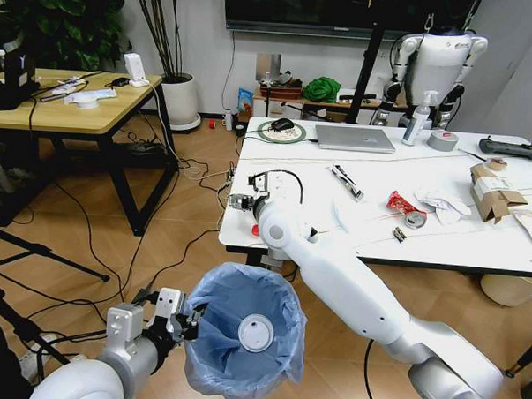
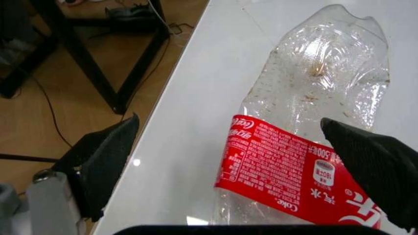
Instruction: Pick up the trash bin and place the trash from the table into it.
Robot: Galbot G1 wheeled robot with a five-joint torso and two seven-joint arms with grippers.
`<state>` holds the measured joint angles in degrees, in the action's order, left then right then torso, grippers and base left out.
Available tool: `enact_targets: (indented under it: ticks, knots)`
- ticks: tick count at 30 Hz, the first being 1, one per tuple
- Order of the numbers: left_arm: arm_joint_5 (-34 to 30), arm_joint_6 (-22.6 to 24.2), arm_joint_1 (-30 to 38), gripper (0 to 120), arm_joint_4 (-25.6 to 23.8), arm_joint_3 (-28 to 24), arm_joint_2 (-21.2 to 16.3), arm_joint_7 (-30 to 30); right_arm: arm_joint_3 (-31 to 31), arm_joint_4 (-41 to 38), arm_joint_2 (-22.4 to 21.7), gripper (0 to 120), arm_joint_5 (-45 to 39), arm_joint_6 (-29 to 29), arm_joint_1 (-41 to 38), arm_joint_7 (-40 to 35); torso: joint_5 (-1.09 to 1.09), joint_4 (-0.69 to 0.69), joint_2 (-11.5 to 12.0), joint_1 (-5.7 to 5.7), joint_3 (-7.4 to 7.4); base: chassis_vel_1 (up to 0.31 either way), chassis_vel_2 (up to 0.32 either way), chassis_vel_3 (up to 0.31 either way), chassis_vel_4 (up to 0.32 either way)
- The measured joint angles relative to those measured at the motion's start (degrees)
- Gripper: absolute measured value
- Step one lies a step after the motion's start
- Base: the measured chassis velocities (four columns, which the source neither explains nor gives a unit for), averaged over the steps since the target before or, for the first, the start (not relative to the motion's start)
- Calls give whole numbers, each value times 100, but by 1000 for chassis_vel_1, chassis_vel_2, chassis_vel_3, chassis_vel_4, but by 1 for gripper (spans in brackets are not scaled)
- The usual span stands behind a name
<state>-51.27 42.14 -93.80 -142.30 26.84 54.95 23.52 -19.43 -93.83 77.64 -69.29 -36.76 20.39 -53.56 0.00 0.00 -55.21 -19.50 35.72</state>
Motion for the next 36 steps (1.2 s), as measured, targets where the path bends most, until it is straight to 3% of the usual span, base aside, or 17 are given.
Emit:
enact_targets:
  ticks: [7,15,20,23,27,29,31,36]
  knots:
    - [-2,0,32,2,0,2,-1,-48,5,-35,-149,97,3,-4,72,-8,0,-1,0,0,0,0,0,0,0]
    - [-3,0,33,2,-40,-6,-31,-69,15,-105,-197,84,26,-20,169,-5,1,-1,0,0,0,0,0,0,0]
    - [-5,0,30,2,-62,13,-30,-69,17,-156,-241,68,48,-16,198,8,0,0,0,0,-1,0,0,0,0]
    - [-5,0,30,2,-62,13,-28,-70,17,-169,-250,68,52,-15,207,10,0,-1,-1,0,-1,0,0,0,0]
    - [24,0,32,2,-68,-26,9,-67,26,-271,-340,55,90,-5,273,32,0,0,-1,0,-1,0,0,0,0]
    - [60,0,32,2,-83,-74,24,-57,50,-358,-414,43,98,4,322,40,1,0,-1,0,-1,0,0,0,0]
    - [65,0,31,2,-85,-80,26,-57,53,-369,-422,43,100,5,327,40,1,0,-2,0,-2,0,0,0,0]
    - [117,0,28,2,-92,-154,29,-42,103,-529,-560,29,111,13,413,43,0,0,-2,0,-2,0,0,0,0]
